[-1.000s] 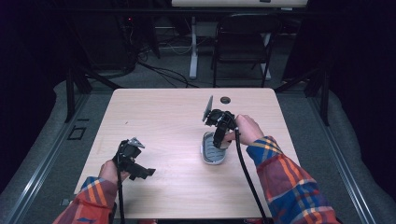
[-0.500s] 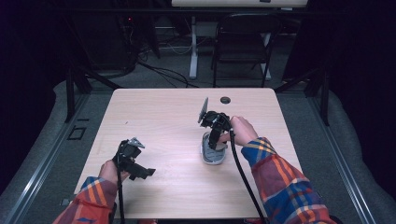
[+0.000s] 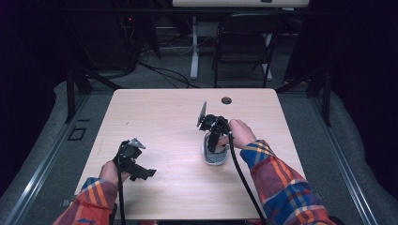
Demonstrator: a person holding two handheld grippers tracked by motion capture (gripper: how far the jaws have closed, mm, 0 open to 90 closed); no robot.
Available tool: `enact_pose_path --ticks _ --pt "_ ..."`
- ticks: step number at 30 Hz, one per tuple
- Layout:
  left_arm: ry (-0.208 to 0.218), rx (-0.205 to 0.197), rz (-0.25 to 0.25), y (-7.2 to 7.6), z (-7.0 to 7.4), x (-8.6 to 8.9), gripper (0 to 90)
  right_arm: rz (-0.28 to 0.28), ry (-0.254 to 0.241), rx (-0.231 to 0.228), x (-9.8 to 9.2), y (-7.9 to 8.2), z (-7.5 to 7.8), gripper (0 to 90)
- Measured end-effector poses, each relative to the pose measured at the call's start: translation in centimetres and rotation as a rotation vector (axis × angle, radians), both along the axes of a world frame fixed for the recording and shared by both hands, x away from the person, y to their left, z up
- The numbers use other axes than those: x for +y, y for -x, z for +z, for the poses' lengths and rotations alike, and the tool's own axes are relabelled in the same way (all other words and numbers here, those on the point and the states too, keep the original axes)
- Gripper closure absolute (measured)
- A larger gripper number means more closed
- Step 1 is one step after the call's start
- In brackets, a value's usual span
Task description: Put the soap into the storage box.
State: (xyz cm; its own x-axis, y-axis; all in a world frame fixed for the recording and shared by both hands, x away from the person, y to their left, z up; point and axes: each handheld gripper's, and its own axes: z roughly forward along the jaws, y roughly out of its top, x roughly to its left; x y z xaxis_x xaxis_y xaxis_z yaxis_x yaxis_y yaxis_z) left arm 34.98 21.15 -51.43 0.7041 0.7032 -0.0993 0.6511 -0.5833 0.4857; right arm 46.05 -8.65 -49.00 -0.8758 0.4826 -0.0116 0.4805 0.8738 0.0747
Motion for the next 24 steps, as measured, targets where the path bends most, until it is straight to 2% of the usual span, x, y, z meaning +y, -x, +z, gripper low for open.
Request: enact_pose_path --ticks 11,24 --pt "0.0 0.0 0.0 0.0 0.0 0.0 0.0 0.014 0.019 -0.004 0.2 0.0 -0.7 24.6" --pt "0.0 0.001 -0.001 0.0 0.0 0.0 0.0 -0.006 0.036 -0.004 0.1 -0.1 -1.3 24.4"
